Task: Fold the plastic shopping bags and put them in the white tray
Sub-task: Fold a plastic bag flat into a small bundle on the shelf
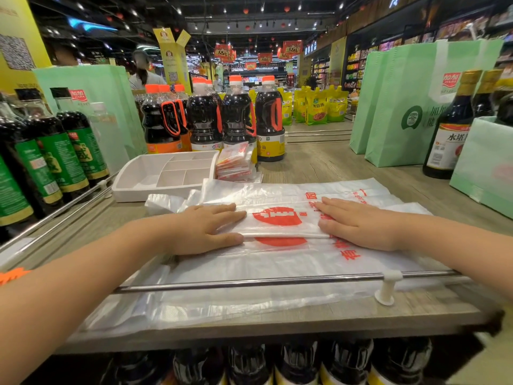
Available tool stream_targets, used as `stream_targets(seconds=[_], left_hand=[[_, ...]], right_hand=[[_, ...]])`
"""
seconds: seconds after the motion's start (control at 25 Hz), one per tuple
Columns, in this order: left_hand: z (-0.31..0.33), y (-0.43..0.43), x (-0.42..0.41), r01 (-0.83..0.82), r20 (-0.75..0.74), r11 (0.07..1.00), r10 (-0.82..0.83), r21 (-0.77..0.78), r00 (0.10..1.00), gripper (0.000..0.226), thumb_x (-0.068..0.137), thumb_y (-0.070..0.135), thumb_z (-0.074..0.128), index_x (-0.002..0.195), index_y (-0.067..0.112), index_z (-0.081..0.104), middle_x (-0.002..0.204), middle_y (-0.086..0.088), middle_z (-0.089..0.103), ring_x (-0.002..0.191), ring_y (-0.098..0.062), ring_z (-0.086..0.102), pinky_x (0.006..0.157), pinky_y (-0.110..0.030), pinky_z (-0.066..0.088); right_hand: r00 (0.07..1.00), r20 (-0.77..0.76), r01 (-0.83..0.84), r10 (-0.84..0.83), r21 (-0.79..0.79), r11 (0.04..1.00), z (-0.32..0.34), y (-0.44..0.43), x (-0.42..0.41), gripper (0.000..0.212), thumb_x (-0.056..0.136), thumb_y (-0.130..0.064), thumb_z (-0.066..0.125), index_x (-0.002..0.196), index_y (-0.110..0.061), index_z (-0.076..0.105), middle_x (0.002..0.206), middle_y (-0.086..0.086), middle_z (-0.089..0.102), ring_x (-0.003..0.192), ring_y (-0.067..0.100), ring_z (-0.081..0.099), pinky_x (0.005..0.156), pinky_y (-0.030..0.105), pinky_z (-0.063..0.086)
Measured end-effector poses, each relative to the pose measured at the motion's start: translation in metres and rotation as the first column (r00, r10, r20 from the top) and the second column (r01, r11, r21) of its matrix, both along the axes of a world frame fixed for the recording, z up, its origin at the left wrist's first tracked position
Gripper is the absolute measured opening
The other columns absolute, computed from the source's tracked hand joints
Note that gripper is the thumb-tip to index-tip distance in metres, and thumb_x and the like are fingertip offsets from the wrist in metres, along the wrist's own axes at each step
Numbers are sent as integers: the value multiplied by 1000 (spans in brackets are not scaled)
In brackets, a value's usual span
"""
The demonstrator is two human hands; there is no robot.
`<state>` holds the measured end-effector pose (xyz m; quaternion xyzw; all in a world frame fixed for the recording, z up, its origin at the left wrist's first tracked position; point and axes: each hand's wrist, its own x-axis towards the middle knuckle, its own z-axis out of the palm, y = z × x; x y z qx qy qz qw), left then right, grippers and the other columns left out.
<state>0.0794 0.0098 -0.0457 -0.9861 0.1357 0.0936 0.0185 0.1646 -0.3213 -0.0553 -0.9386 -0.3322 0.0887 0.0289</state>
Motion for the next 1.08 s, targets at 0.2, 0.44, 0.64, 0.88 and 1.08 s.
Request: stream_targets(seconds=[0.2,0.44,0.64,0.88,1.08], left_hand=[[10,-6,-12,183,268,942,-260,281,928,49,103,50,28,150,36,33,145,9,51,119,-20,58,95,-34,50],[17,-12,3,126,433,980,-181,152,883,25,103,38,42,115,24,59,89,5,66,79,-24,60,64,-34,45],[50,-18,20,-73,-10,809,82,-583,997,12,100,26,59,105,20,68,87,5,71,74,-12,69,59,-29,57],[44,-46,45,-288,-202,512,218,-809,955,21,97,24,64,113,11,70,98,-13,65,81,-21,63,83,-51,60],[55,-72,54,-363,-226,322,391,-874,892,11,95,25,64,95,14,66,86,-8,65,68,-15,65,65,-28,58]], right_hand=[[959,236,-150,153,-32,988,10,-6,-4,77,86,-80,27,153,-42,29,159,-22,26,145,4,26,120,26,20],[745,651,-233,148,46,971,14,16,0,32,96,-31,57,126,-25,63,113,-6,69,106,21,64,98,40,40],[629,777,-213,30,135,968,20,20,4,48,90,-25,66,136,-15,56,132,10,60,119,31,56,98,47,44],[711,692,-250,120,90,964,18,25,0,56,96,-46,40,145,-18,47,144,9,52,128,30,51,101,46,45],[748,641,-265,170,55,963,14,25,-1,75,86,-41,69,150,-17,39,147,5,48,124,27,53,93,43,49]])
